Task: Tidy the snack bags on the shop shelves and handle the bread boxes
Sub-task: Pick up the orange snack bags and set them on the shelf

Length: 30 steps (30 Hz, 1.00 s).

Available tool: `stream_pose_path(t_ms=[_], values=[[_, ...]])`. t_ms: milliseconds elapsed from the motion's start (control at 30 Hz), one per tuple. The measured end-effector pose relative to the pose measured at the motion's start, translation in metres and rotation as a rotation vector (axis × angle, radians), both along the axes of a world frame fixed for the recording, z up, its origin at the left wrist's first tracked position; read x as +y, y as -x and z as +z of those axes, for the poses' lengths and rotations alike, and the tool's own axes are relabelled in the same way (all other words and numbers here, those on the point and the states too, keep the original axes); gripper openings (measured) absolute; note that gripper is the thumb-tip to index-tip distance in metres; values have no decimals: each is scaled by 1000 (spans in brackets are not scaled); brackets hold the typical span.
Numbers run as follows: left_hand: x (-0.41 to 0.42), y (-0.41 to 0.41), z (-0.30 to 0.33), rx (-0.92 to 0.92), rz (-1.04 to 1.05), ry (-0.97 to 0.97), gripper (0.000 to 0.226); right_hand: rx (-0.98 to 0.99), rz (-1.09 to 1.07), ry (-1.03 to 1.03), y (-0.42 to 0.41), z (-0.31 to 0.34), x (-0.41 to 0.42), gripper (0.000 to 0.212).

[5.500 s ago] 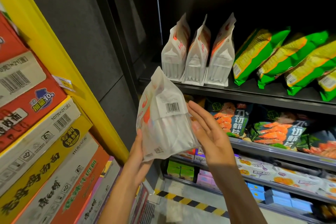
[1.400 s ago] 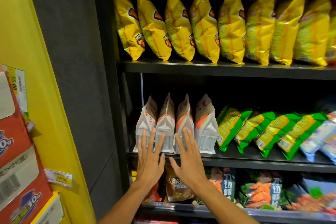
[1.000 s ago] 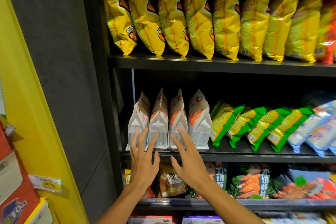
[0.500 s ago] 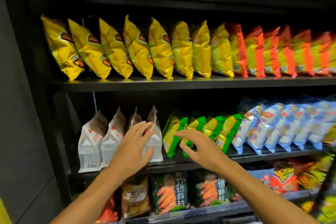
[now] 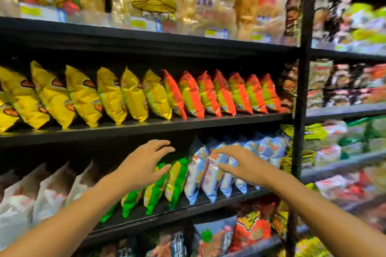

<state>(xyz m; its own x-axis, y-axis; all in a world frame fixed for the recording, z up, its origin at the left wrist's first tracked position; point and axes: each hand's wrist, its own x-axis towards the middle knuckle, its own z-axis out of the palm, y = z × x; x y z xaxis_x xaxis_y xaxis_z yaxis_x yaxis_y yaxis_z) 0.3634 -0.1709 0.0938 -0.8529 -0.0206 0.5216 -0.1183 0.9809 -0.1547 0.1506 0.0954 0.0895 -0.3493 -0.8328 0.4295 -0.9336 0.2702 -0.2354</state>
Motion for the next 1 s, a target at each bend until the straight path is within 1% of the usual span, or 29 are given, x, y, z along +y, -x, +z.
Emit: stream_pose_path(t_ms=[167,367,433,633,767,867,1000], values=[[55,52,21,-40,-41,18,75,-22,-115,-13,45,14,65,54],[89,118,48,-30,-99,101,73,-91,-206,45,96,28,104,60],[96,143,54,-6,-118,121,74,-73,-218,61,114,34,112,62],[104,226,66,45,-188,161,70,-42,-275,92,168,52,121,64],[109,276,78,167,-204,245,57,-13,-276,134,208,71,109,68],[105,314,90,155,-212,256,56,-24,-259,188,236,80,99,70],[107,365,96,194,-167,366,54,-20,-234,246,271,91,94,75]])
